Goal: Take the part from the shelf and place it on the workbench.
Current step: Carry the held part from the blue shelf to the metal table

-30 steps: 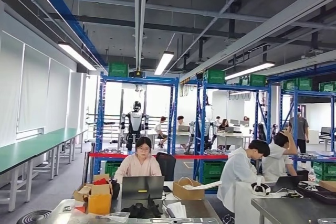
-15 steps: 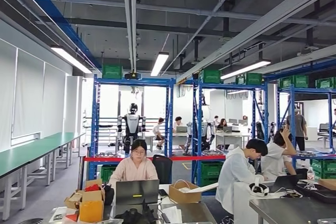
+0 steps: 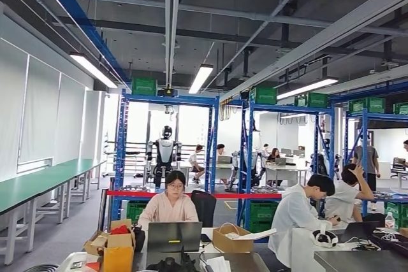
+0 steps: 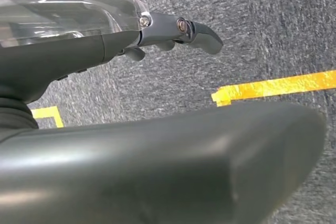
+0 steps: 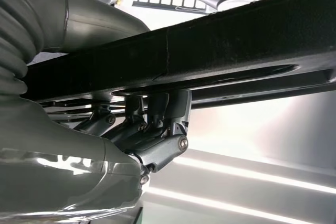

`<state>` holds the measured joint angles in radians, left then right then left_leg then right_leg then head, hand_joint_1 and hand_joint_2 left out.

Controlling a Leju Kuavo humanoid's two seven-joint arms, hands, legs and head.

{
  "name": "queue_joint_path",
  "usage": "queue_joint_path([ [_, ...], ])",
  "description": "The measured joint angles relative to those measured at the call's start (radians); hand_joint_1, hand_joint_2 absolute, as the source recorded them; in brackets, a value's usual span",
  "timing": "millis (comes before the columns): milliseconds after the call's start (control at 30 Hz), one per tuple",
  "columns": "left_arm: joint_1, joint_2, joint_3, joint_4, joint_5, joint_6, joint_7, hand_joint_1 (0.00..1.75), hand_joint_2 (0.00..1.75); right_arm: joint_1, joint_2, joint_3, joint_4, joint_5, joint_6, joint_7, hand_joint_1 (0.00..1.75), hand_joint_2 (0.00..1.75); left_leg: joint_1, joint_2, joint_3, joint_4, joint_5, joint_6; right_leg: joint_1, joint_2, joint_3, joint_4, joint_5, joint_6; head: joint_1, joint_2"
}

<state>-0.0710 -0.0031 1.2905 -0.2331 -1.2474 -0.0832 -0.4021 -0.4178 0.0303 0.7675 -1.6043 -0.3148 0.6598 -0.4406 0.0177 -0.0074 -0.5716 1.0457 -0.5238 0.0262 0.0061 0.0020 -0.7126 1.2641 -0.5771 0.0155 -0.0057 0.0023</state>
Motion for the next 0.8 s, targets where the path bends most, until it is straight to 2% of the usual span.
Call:
queue_joint_path([
  [67, 0.0, 0.0, 0.0, 0.0, 0.0, 0.0, 0.0, 0.0, 1.75, -0.002, 0.0, 0.0, 0.0, -0.002, 0.0, 0.0, 1.75, 1.75, -0.001, -0.002, 0.02, -0.003, -0.013, -0.003, 0.009, 0.0, 0.045, -0.129, 0.082, -0.015, 0.0, 0.0],
  [100, -0.001, 0.0, 0.0, 0.0, 0.0, 0.0, 0.0, 0.0, 1.75, -0.004, 0.0, 0.0, 0.0, -0.003, 0.0, 0.0, 1.75, 1.75, 0.0, -0.003, 0.027, -0.006, -0.017, -0.006, 0.015, -0.001, 0.065, -0.183, 0.097, -0.024, 0.0, 0.0],
  [133, -0.002, 0.0, 0.0, 0.0, 0.0, 0.0, 0.0, 0.0, 1.75, -0.006, 0.0, 0.0, 0.0, -0.005, 0.0, 0.0, 1.75, 1.75, 0.001, -0.003, 0.032, -0.011, -0.021, -0.011, 0.02, -0.001, 0.078, -0.216, 0.104, -0.032, 0.0, 0.0],
  [200, -0.001, -0.001, 0.0, 0.0, 0.0, 0.0, 0.0, 0.0, 1.75, -0.009, 0.0, -0.001, 0.0, -0.008, 0.0, 0.0, 1.75, 1.75, 0.002, -0.002, 0.042, -0.012, -0.02, -0.022, 0.024, 0.0, 0.088, -0.238, 0.096, -0.043, 0.001, 0.0],
  [267, -0.001, 0.0, 0.0, 0.0, 0.0, 0.0, 0.0, 0.0, 1.75, -0.012, 0.001, -0.002, 0.0, -0.01, 0.0, 0.0, 1.75, 1.75, 0.001, 0.0, 0.048, 0.004, -0.027, -0.027, 0.019, -0.002, 0.109, -0.254, 0.107, -0.049, 0.001, 0.0],
  [300, -0.003, 0.0, 0.0, 0.0, 0.0, 0.0, 0.0, 0.0, 1.75, -0.015, 0.002, -0.002, 0.0, -0.011, 0.0, 0.0, 1.75, 1.75, 0.002, 0.001, 0.039, 0.028, -0.041, -0.029, 0.015, -0.002, 0.119, -0.26, 0.107, -0.052, 0.001, 0.0],
  [333, -0.005, 0.0, 0.0, 0.0, 0.0, 0.0, 0.0, 0.0, 1.75, -0.018, 0.003, -0.002, 0.0, -0.011, 0.0, 0.0, 1.75, 1.75, 0.002, 0.001, 0.016, 0.071, -0.063, -0.03, 0.013, -0.003, 0.127, -0.264, 0.106, -0.054, 0.001, 0.0],
  [400, -0.006, 0.001, 0.0, 0.0, -0.001, 0.0, 0.0, 0.0, 1.75, -0.019, 0.004, -0.002, 0.002, -0.011, 0.0, 0.0, 1.75, 1.75, 0.003, 0.001, -0.056, 0.183, -0.107, -0.037, 0.012, -0.003, 0.133, -0.265, 0.099, -0.058, 0.001, 0.0],
  [433, -0.004, 0.001, 0.0, 0.0, 0.0, 0.0, 0.0, 0.0, 1.75, -0.018, 0.004, -0.002, 0.003, -0.011, 0.0, 0.0, 1.75, 1.75, 0.004, 0.001, -0.089, 0.222, -0.116, -0.041, 0.012, -0.002, 0.136, -0.265, 0.094, -0.057, 0.001, 0.0],
  [467, -0.002, 0.001, 0.0, 0.0, 0.0, 0.0, 0.0, 0.0, 1.75, -0.016, 0.004, -0.002, 0.004, -0.011, 0.0, 0.0, 1.75, 1.75, 0.006, 0.001, -0.107, 0.231, -0.105, -0.045, 0.011, 0.0, 0.141, -0.265, 0.089, -0.056, 0.001, 0.0],
  [500, 0.0, 0.001, 0.0, 0.0, 0.0, 0.0, 0.0, 0.0, 1.75, -0.015, 0.004, -0.002, 0.004, -0.012, 0.0, 0.0, 1.75, 1.75, 0.009, 0.002, -0.11, 0.206, -0.074, -0.05, 0.01, 0.001, 0.149, -0.264, 0.083, -0.053, 0.001, 0.0],
  [567, 0.001, 0.001, 0.0, 0.0, 0.0, 0.0, 0.0, 0.0, 1.75, -0.015, 0.004, -0.002, 0.005, -0.012, 0.0, 0.0, 1.75, 1.75, 0.015, 0.002, -0.081, 0.097, 0.011, -0.058, 0.007, 0.002, 0.168, -0.261, 0.066, -0.043, 0.001, 0.0],
  [600, 0.0, 0.001, 0.0, 0.0, 0.0, 0.0, 0.0, 0.0, 1.75, -0.015, 0.004, -0.002, 0.006, -0.012, 0.001, 0.0, 1.75, 1.75, 0.015, 0.003, -0.068, 0.047, 0.03, -0.058, 0.006, 0.002, 0.174, -0.257, 0.058, -0.036, 0.001, 0.0],
  [633, 0.0, 0.001, 0.0, 0.0, 0.0, 0.0, 0.0, 0.0, 1.75, -0.015, 0.004, -0.002, 0.006, -0.013, 0.001, -0.001, 1.75, 1.75, 0.013, 0.004, -0.06, 0.018, 0.04, -0.053, 0.007, 0.002, 0.178, -0.254, 0.05, -0.029, 0.001, 0.0],
  [667, 0.001, 0.001, 0.0, 0.0, 0.0, 0.0, 0.0, 0.0, 1.75, -0.015, 0.004, -0.002, 0.007, -0.013, 0.001, -0.001, 1.75, 1.75, 0.01, 0.005, -0.058, 0.009, 0.032, -0.044, 0.007, 0.002, 0.179, -0.252, 0.045, -0.022, 0.0, 0.0],
  [733, 0.002, 0.001, 0.0, 0.0, 0.0, 0.0, 0.0, 0.0, 1.75, -0.015, 0.004, -0.003, 0.007, -0.014, 0.002, -0.001, 1.75, 1.75, 0.007, 0.005, -0.052, 0.004, 0.032, -0.025, 0.006, 0.002, 0.182, -0.248, 0.035, -0.009, 0.0, 0.0],
  [800, 0.001, 0.001, 0.0, 0.0, -0.001, 0.0, -0.001, 0.0, 1.75, -0.017, 0.004, -0.004, 0.006, -0.014, 0.002, -0.002, 1.75, 1.75, 0.01, 0.005, -0.039, 0.001, 0.027, -0.013, 0.003, 0.001, 0.17, -0.21, 0.02, 0.001, 0.0, 0.0],
])
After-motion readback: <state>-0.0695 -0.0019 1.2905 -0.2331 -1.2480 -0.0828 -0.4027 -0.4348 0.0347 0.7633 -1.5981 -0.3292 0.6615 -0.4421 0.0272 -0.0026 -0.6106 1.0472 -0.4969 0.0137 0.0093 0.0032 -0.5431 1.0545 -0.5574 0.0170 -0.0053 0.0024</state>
